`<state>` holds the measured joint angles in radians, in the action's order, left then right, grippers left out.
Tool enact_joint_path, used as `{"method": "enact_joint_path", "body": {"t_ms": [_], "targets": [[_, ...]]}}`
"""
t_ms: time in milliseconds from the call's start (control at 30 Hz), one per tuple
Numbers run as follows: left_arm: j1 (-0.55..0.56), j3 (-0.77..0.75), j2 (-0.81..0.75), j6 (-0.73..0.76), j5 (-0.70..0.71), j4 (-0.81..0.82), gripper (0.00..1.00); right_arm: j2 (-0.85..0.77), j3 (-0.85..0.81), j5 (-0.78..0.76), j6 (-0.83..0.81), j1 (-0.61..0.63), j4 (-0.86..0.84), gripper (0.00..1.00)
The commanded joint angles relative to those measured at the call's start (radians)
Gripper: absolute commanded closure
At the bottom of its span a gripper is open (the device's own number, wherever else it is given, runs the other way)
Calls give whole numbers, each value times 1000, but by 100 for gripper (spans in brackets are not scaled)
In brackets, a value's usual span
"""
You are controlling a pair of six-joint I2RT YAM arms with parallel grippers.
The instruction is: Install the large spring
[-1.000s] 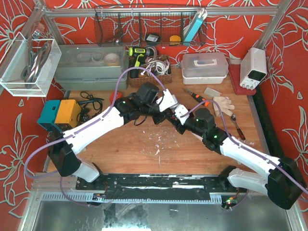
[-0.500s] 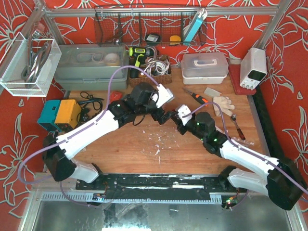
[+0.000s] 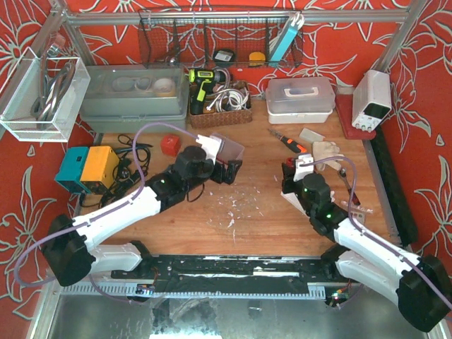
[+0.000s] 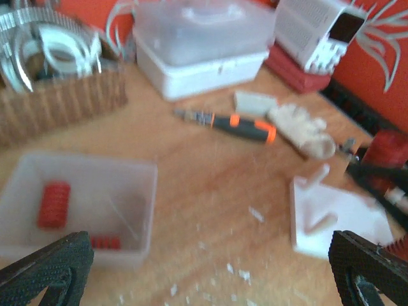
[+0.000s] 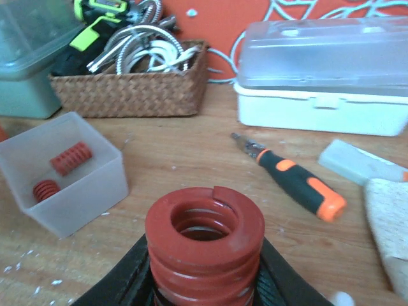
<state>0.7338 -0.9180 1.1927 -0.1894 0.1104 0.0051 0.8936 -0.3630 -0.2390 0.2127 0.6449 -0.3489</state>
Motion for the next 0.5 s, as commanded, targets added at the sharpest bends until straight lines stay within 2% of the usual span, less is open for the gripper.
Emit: {"method": "enact_joint_path", "body": {"t_ms": [0, 67, 267, 467], "targets": [[-1, 164, -15, -181, -76, 170, 0, -50, 46, -77, 69, -22, 15, 100], [0, 239, -21, -205, -112, 245, 0, -81, 101, -124, 28, -22, -61, 100], [0, 364, -8, -198, -106, 371, 0, -194, 278, -139, -91, -21, -261, 100], [1, 406, 0, -192, -159, 434, 0, -182, 337, -109, -165, -21, -362, 100]]}}
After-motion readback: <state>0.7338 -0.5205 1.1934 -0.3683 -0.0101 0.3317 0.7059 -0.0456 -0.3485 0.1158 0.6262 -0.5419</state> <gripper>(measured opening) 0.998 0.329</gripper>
